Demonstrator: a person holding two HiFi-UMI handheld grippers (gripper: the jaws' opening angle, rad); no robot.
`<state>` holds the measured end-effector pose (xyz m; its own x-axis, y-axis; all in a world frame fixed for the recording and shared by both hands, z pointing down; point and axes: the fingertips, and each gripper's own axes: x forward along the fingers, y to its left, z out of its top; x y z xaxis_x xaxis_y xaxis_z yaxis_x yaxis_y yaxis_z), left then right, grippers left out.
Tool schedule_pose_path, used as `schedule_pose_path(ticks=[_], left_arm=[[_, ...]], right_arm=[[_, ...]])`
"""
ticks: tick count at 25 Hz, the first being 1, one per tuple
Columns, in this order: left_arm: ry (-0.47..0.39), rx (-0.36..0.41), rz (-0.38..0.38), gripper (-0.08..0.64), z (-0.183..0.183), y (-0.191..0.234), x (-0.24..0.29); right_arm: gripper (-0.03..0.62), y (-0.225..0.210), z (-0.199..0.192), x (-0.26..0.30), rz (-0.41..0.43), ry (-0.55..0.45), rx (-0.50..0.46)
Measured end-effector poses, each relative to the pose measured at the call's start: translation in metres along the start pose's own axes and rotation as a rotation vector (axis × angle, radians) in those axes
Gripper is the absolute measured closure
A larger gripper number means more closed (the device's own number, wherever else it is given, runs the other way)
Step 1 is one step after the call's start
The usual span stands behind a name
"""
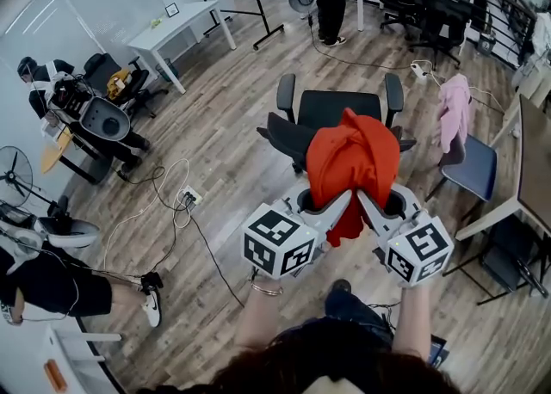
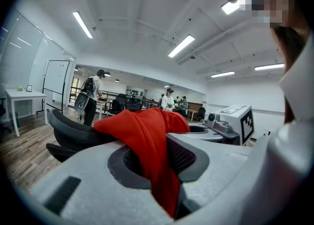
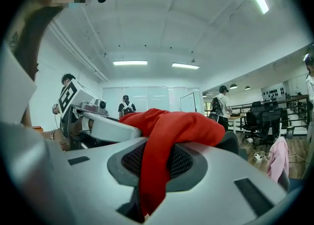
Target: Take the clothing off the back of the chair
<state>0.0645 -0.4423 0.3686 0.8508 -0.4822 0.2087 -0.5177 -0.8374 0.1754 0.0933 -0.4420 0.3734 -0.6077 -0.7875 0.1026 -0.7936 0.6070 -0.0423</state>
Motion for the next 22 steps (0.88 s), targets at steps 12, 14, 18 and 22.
schedule_pose_path(ticks=[12, 14, 18, 22], left_arm=[[-0.034, 0.052, -0.011, 0.469, 0.011, -0.027, -0.032], [-0.045, 0.060, -0.013, 0.469, 0.009, -0.032, -0.040], [-0.062, 0.078, -0.017, 0.469, 0.012, -0.039, -0.056], [-0.083, 0.095, -0.023, 0.469, 0.017, -0.044, -0.074]], right_arm=[[0.522, 0.035, 0.018, -0.024, -0.008, -0.050, -0.020], [0.522, 0.044, 0.018, -0.028, -0.010, -0.057, -0.030], [0.522, 0.060, 0.024, -0.033, -0.026, -0.077, -0.046], [0.522, 0.076, 0.033, -0.036, -0.043, -0.099, -0.068]])
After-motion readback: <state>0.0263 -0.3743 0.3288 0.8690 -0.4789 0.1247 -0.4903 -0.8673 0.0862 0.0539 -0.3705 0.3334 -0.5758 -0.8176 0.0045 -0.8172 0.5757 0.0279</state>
